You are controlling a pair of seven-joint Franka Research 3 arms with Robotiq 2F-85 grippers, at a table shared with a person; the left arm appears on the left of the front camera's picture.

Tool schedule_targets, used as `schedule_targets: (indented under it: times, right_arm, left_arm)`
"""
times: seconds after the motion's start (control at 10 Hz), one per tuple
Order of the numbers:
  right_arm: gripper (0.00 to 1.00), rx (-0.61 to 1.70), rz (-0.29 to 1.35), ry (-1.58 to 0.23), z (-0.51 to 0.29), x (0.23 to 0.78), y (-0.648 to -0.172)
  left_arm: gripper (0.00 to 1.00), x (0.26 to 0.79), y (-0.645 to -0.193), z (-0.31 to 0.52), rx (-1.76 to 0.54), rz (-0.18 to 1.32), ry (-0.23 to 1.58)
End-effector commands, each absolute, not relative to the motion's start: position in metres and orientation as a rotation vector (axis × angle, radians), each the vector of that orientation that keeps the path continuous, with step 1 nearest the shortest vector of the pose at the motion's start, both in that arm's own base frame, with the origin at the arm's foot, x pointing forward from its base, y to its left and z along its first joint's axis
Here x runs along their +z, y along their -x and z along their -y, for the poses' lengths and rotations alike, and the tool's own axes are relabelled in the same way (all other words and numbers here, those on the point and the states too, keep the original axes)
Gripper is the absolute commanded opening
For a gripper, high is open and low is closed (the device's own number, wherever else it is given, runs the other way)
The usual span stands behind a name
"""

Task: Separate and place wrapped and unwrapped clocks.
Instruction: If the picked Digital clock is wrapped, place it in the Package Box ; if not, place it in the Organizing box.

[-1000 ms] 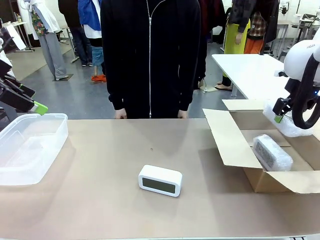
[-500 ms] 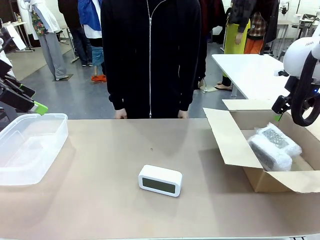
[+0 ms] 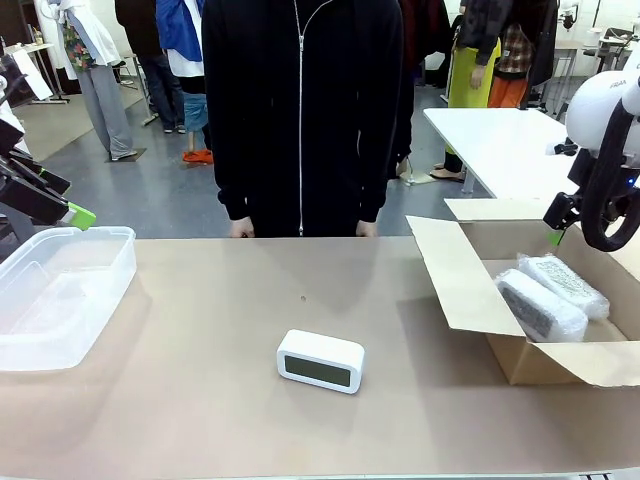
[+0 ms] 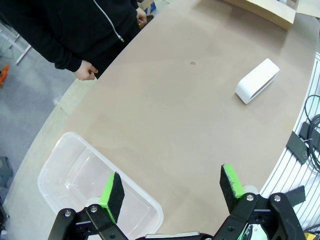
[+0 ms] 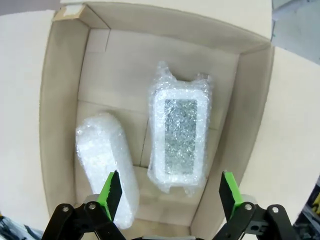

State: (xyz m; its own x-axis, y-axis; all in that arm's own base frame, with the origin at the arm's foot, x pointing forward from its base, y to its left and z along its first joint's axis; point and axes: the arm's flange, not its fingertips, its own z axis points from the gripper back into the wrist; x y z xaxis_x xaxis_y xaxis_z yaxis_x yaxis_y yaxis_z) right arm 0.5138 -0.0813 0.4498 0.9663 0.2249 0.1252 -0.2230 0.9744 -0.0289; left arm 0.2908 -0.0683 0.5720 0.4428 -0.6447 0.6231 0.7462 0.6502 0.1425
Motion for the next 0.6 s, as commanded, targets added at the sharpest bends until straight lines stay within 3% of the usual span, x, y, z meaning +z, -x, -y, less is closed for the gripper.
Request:
schedule_targets:
  times: [0.0, 0.5]
  right_arm:
    - [1.0, 0.254, 0.132, -0.035, 0.081, 0.477, -0.504]
    - [1.0, 0.279, 0.209, -0.056, 0.04, 0.562, -0.436]
  left_arm:
    - [1.0, 0.571, -0.291, 0.068, -0.871, 0.699, 0.17]
    - [1.0, 0.571, -0.291, 0.068, -0.871, 0.699, 0.17]
